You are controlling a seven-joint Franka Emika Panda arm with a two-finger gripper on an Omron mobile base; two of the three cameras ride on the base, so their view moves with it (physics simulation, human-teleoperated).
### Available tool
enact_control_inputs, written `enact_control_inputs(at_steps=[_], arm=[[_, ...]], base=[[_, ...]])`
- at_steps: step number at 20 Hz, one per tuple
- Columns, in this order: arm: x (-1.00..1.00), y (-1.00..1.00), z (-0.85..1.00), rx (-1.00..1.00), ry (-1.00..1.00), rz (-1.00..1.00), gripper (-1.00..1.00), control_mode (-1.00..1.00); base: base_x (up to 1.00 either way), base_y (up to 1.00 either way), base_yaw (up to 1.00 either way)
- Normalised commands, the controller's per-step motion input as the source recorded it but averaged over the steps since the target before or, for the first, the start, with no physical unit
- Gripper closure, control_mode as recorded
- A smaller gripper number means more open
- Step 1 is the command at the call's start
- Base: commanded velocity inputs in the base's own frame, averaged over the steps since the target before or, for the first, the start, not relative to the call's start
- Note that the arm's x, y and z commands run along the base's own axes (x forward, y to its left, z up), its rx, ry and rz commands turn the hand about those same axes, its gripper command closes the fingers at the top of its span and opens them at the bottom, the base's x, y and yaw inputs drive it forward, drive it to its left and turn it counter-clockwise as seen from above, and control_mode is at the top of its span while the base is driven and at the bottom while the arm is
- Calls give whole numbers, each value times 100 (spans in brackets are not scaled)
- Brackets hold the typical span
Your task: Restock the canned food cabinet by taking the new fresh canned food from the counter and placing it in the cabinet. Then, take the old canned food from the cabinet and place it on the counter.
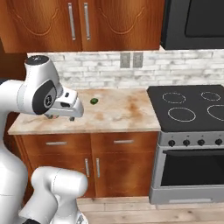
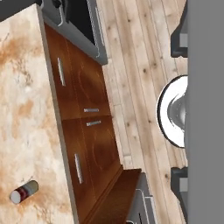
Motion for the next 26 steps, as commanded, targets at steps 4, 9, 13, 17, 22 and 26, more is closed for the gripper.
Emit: enact_control_inputs(at_steps=[4, 9, 13, 17, 22, 26], arm=[[0, 0, 0, 0, 0, 0, -100, 100], [0, 0, 0, 0, 0, 0, -100, 100], [0, 0, 0, 0, 0, 0, -100, 100], [0, 0, 0, 0, 0, 0, -100, 100], [0, 0, 0, 0, 0, 0, -100, 100], [0, 0, 0, 0, 0, 0, -100, 100]], base=[[13, 23, 35], [28, 24, 26], [51, 34, 22], [65, 8, 24], [41, 5, 27], [34, 11, 26]])
